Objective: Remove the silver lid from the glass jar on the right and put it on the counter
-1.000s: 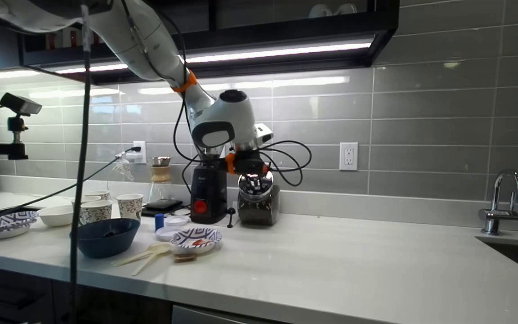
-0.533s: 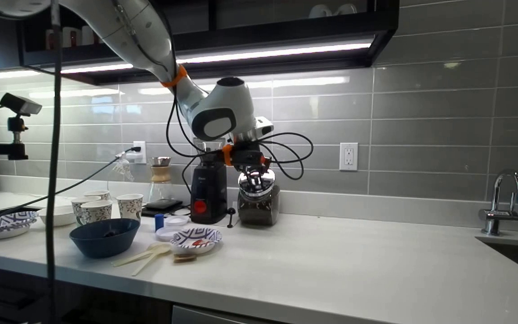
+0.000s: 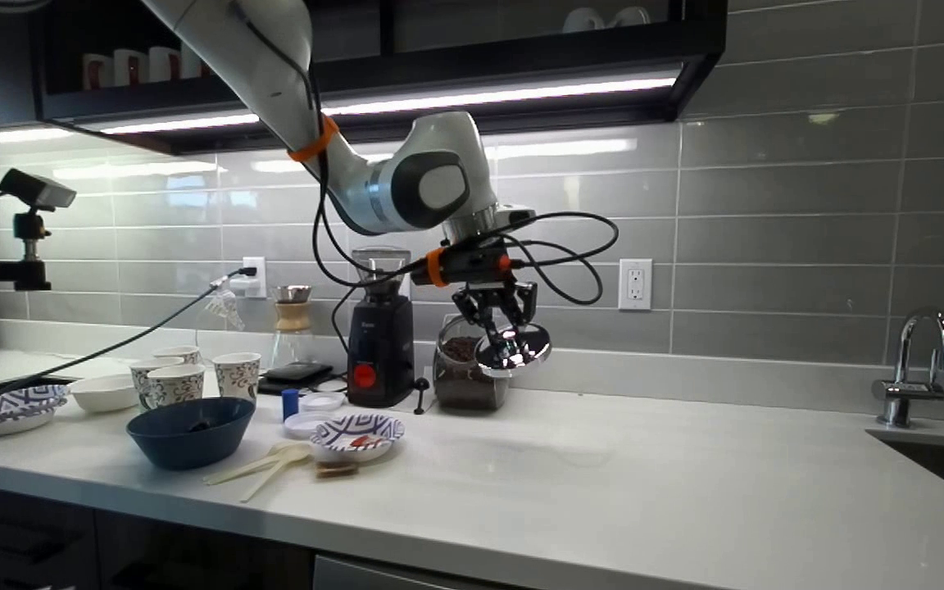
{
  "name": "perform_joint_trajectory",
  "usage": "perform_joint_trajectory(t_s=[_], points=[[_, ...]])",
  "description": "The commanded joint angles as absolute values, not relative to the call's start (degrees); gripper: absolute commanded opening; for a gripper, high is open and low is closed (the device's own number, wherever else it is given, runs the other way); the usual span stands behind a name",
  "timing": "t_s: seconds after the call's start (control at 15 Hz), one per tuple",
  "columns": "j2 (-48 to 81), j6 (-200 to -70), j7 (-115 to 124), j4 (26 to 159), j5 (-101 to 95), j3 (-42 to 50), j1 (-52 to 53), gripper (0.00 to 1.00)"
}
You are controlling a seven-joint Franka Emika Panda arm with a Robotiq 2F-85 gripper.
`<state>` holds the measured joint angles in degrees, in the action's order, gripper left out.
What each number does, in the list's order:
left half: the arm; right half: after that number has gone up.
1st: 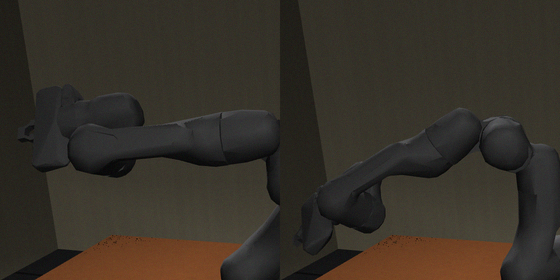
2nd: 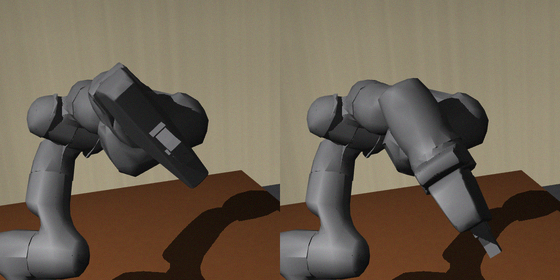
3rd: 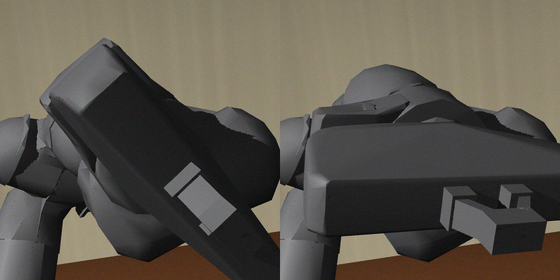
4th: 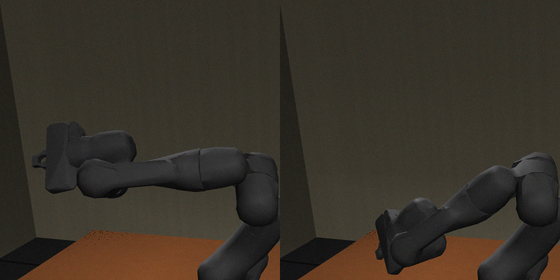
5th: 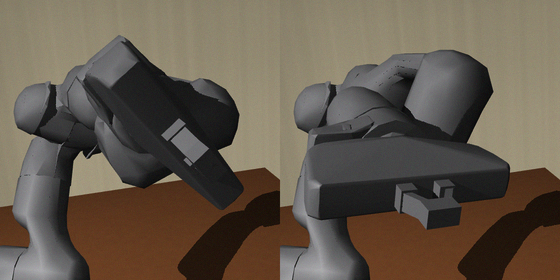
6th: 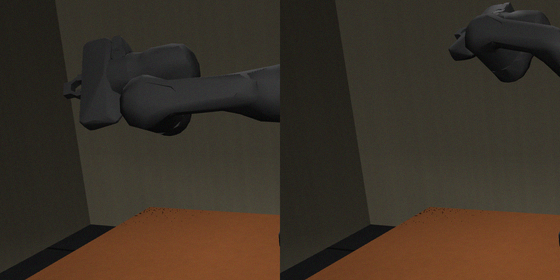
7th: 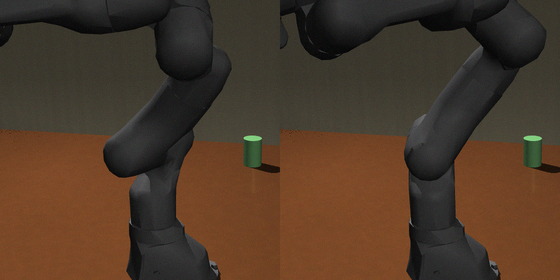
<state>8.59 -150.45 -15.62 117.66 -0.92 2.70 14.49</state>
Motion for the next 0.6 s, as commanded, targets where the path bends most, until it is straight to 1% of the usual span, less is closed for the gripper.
perform_joint_trajectory(t_s=[0.0,0.2,0.53], points=[[10.58,-139.4,-8.88,112.69,-6.35,0.03,11.11,0.21],[13.7,-132.75,-8.03,108.54,-5.6,-1.71,9.91,0.21],[22.97,-127.92,-5.81,98.1,-6.31,-3.37,10.23,0.21]])
